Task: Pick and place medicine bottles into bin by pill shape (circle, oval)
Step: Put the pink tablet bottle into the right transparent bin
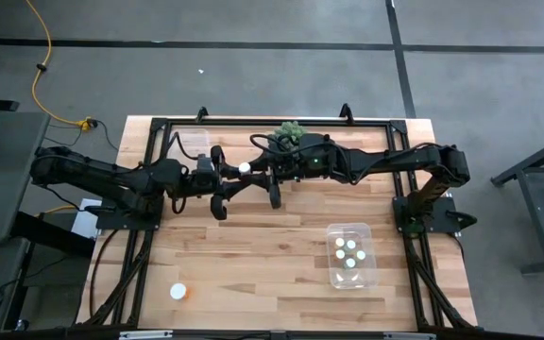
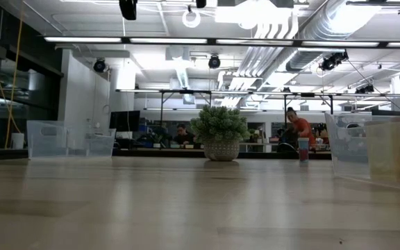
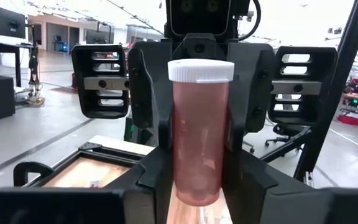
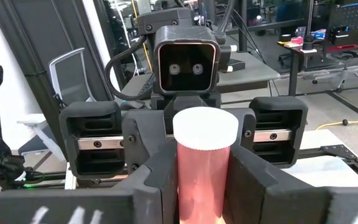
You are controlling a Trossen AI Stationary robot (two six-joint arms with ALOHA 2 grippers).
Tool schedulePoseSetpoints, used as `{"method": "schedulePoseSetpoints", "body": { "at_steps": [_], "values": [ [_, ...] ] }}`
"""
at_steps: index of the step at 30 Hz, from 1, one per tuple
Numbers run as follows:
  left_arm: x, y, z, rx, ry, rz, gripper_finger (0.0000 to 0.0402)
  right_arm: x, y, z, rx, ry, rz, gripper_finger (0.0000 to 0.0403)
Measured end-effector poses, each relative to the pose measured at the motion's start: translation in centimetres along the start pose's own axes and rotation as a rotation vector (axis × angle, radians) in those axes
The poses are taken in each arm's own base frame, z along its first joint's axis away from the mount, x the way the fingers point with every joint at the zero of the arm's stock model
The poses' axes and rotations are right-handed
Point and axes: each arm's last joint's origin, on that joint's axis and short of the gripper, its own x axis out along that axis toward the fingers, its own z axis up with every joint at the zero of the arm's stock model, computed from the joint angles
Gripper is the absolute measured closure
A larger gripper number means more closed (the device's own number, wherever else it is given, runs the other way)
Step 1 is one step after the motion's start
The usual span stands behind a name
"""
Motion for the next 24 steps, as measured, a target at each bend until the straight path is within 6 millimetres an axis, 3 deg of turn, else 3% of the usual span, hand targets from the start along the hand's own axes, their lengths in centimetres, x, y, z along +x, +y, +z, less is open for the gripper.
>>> {"method": "schedulePoseSetpoints", "body": {
  "at_steps": [6,24],
  "values": [
    [0.00,0.00,0.01,0.004,-0.001,0.000,0.0311,0.00,0.01,0.00,0.000,0.000,0.001,0.0304],
    [0.00,0.05,0.02,0.019,-0.003,0.019,0.0311,0.01,-0.02,-0.02,0.001,0.001,-0.002,0.0298]
  ]
}}
